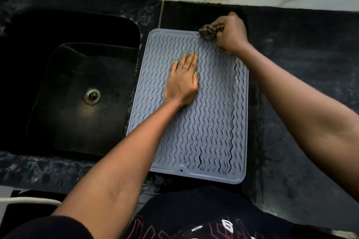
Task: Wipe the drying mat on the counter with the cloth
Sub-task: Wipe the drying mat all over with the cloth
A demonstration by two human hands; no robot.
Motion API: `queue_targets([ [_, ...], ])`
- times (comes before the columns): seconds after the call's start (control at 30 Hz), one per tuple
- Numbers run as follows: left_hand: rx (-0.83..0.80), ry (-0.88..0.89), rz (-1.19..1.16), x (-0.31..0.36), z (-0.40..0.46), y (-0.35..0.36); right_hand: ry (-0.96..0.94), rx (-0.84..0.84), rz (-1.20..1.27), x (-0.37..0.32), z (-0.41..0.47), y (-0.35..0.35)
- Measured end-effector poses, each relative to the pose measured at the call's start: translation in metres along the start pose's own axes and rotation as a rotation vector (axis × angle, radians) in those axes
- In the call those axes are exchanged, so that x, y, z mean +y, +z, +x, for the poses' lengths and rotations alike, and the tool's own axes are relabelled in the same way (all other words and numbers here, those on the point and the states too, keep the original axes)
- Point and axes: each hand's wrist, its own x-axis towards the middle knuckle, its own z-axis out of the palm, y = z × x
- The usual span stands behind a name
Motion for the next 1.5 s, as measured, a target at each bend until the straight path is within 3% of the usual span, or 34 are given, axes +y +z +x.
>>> queue_targets([
  [0.17,0.0,-0.001,0.003,-0.001,0.002,0.001,-0.015,0.227,0.056,-0.005,-0.101,0.002],
  [0.3,0.022,-0.023,0.029,-0.001,0.003,0.0,-0.335,0.061,-0.099,0.005,-0.184,0.035],
  [0.57,0.034,-0.032,-0.01,0.0,-0.001,-0.001,-0.431,0.037,-0.141,0.024,-0.117,0.028],
  [1.0,0.024,-0.027,-0.024,-0.001,-0.001,0.001,-0.296,-0.053,-0.379,0.012,-0.017,0.012],
  [1.07,0.029,-0.02,-0.028,-0.002,-0.001,0.002,-0.193,-0.068,-0.305,0.005,-0.006,0.008],
  [1.17,0.079,-0.033,-0.046,-0.003,0.005,-0.004,0.013,0.004,0.05,-0.002,0.004,-0.006],
  [1.23,0.123,-0.047,-0.076,-0.007,0.021,-0.012,-0.016,0.08,0.147,-0.008,0.001,-0.014],
  [1.4,0.05,-0.223,-0.284,-0.029,0.081,-0.034,-0.151,-0.243,-0.21,-0.02,-0.032,0.014],
  [1.5,-0.007,-0.281,-0.445,-0.039,0.101,-0.041,-0.177,-0.189,-0.245,-0.02,-0.047,0.041],
])
